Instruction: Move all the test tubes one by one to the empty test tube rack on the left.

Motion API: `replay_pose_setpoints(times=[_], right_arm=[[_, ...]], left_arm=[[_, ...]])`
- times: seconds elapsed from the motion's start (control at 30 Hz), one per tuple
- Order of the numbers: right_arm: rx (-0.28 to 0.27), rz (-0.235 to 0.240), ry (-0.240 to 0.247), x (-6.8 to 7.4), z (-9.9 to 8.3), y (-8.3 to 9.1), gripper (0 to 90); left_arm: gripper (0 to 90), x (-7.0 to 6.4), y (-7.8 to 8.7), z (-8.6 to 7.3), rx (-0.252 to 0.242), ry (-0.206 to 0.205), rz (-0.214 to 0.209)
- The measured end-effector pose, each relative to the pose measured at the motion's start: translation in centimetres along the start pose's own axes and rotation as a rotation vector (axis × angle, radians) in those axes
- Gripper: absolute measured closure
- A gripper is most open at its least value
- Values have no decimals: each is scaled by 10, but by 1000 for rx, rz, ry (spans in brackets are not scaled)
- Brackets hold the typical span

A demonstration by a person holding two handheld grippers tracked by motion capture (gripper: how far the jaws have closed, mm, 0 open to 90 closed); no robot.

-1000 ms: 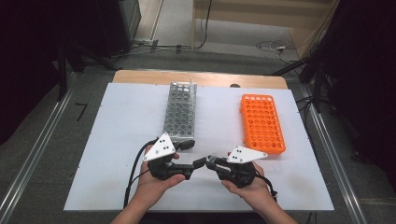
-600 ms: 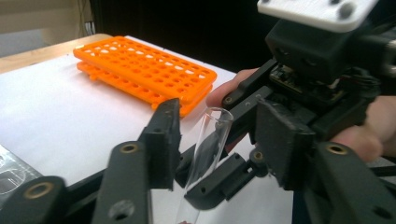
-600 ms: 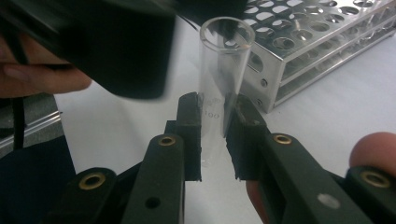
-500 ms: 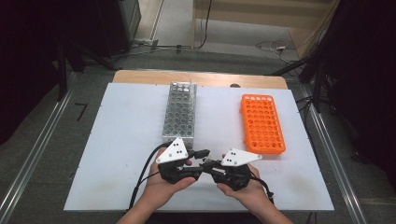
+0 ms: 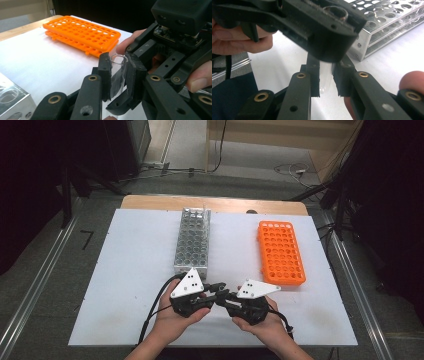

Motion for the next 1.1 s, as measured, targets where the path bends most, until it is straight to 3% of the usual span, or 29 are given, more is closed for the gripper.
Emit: replay_pose_setpoints(times=[0.17,0.47,0.57,0.87,1.1], right_arm=[[-4,9,3,-3,0,3,674],[-19,2,6,-17,-9,20,228],[-25,-16,-3,-24,-14,29,147],[-35,-59,-47,-51,-35,59,7],[-33,-96,-77,-69,-54,77,0]], left_arm=[[764,5,3,3,-19,18,6],[764,22,6,17,-51,32,34],[764,32,7,23,-58,38,48],[764,72,7,41,-72,52,116],[764,102,5,52,-77,49,171]])
Point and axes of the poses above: each handheld gripper's, and its own axes: y roughly backward along the jaws, z roughly out of its top, x roughly to its left, the point moved 3 cm from there along -y, roughly forward along the jaws, and after that the axes turned 4 degrees about -z, right-handed, at the moved point
